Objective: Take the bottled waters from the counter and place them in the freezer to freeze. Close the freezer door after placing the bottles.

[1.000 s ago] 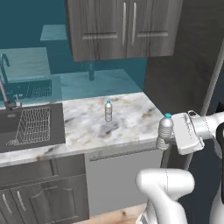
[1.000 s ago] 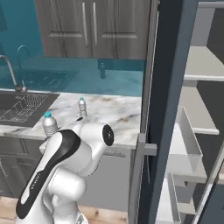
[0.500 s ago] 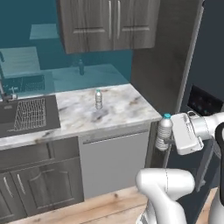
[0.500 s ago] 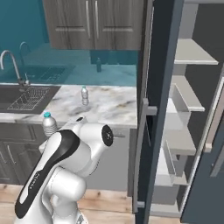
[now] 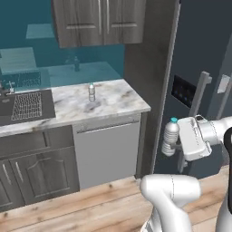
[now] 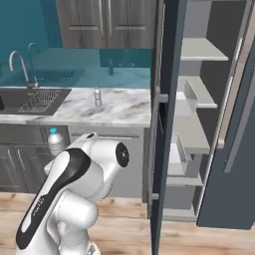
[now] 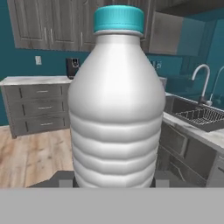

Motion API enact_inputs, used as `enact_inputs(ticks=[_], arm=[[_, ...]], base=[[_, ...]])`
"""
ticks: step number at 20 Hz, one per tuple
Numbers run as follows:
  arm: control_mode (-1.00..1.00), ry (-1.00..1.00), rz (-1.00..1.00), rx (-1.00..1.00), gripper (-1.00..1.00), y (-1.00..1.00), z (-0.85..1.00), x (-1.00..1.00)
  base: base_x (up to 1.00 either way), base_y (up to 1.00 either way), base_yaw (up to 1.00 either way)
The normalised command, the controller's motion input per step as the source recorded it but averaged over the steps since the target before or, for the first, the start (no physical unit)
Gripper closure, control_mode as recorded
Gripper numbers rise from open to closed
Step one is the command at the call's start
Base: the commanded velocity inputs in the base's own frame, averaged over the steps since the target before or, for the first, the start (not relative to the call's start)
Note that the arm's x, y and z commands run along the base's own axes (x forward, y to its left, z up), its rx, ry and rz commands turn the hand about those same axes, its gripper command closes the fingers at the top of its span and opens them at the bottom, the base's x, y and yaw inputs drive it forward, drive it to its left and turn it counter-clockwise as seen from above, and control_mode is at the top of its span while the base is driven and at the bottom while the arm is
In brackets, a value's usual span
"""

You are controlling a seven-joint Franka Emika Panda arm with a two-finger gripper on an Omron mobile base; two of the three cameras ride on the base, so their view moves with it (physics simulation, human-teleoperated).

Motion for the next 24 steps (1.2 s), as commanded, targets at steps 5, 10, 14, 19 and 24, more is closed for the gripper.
enact_inputs(ticks=[5,10,14,19,24], arm=[[1.0,0.0,0.0,0.0,1.0,0.0,0.0,0.0],[1.0,0.0,0.0,0.0,1.0,0.0,0.0,0.0],[1.0,0.0,0.0,0.0,1.0,0.0,0.0,0.0],[1.0,0.0,0.0,0.0,1.0,0.0,0.0,0.0],[1.0,0.0,0.0,0.0,1.0,0.0,0.0,0.0]], base=[[-0.12,-0.64,0.02],[-0.43,-0.72,0.15],[-0.34,-0.7,0.13],[-0.08,-0.57,0.11],[0.0,-0.66,0.23]])
